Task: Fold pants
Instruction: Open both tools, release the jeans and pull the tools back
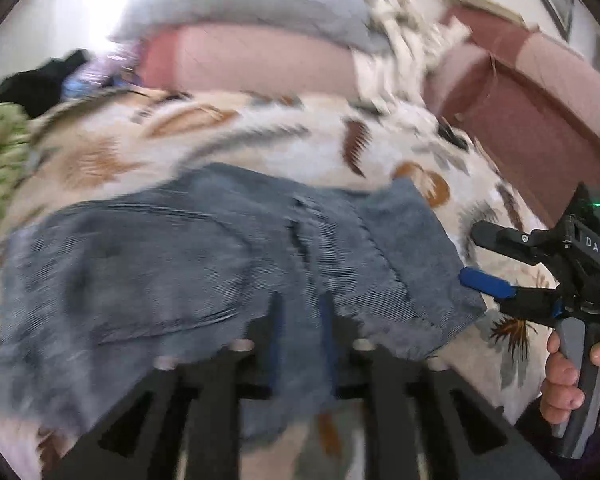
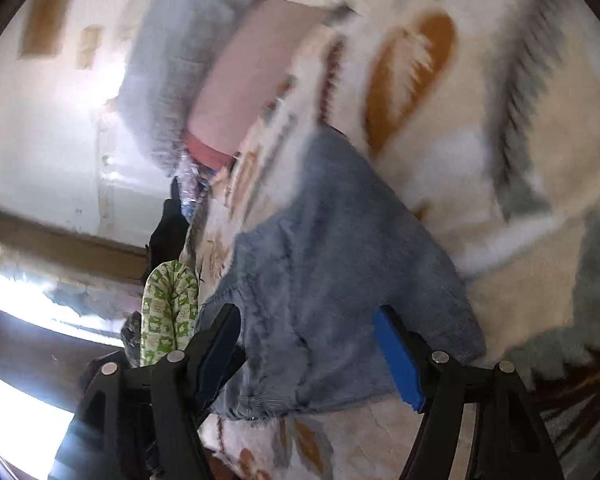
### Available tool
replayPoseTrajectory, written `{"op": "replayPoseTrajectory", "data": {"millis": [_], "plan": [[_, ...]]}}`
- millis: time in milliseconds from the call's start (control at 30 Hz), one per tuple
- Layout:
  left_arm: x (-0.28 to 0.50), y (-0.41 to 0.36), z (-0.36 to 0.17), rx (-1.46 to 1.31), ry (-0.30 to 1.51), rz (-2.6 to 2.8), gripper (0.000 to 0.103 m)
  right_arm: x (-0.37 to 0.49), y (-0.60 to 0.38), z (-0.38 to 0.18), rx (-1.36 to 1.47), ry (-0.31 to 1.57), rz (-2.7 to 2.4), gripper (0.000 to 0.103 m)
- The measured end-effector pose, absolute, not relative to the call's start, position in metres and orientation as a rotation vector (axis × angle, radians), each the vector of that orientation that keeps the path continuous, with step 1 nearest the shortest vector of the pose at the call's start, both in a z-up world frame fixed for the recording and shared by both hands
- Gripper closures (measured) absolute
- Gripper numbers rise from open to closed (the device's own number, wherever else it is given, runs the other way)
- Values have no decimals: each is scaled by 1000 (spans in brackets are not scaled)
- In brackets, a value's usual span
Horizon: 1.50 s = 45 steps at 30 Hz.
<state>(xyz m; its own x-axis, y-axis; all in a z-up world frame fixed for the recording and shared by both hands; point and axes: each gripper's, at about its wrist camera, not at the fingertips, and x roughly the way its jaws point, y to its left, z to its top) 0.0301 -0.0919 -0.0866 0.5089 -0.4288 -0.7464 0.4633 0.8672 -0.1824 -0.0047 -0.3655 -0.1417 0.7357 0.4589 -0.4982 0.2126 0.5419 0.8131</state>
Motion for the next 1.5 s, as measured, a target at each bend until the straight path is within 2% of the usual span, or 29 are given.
{"op": "replayPoseTrajectory", "data": {"millis": [67,200,233,400,700,1000,1500], "plan": [[17,-67,-78,5,846,-493,51,-4,-353,-128,936,729,178,30],[-9,-13,-66,-13,740,-338,45,-1,-326,-118,821,738,208,30],[-11,-2,-64,-21,726,-307,39,1,-319,-117,800,746,213,30],[-10,51,-62,-92,655,-141,25,1,-286,-113,693,763,221,30],[4,103,-75,-142,682,16,25,3,-225,-102,540,743,236,30],[6,118,-82,-117,719,127,25,6,-180,-102,402,767,247,29],[6,113,-86,-48,722,178,25,1,-185,-100,397,758,244,29]]}}
